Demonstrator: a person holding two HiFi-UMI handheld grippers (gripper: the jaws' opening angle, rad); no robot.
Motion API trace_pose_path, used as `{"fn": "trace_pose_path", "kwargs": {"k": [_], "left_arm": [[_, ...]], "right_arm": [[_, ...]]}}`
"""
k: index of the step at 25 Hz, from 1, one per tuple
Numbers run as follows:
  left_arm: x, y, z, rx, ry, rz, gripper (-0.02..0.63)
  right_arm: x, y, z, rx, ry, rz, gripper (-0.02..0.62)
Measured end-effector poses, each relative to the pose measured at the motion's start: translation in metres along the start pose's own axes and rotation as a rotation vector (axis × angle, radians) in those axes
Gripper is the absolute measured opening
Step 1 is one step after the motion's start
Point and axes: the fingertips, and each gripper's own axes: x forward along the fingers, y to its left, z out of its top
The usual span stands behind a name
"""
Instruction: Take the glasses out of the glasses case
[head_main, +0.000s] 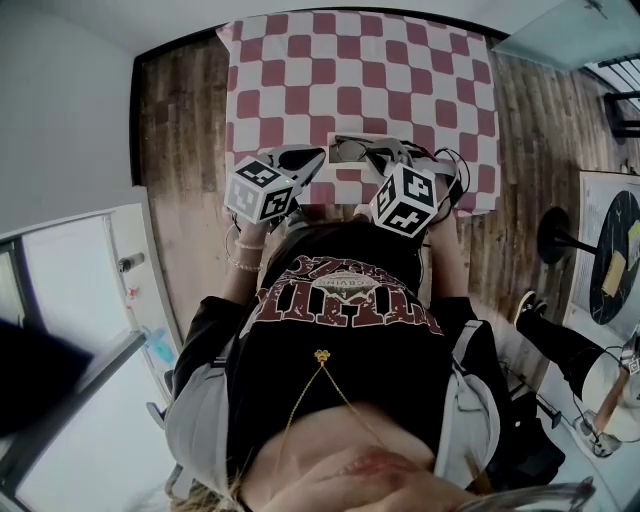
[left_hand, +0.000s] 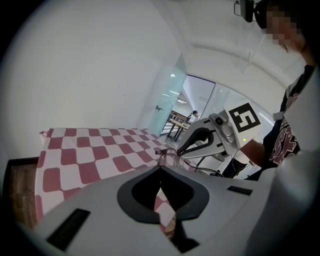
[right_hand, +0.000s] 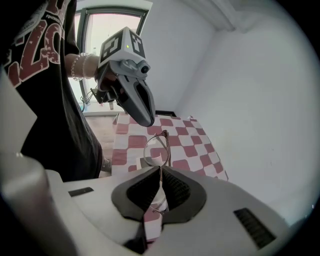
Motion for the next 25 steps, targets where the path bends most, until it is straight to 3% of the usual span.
{"fn": "trace_pose_path", "kwargs": {"k": [25], "left_arm": [[0.007,-0.005,-0.002,0.009,0.015,-0.012,0.000]], "right_arm": [[-0.062,-0.033,0.027,-0.038,-0.071,-0.163,0.026]]}}
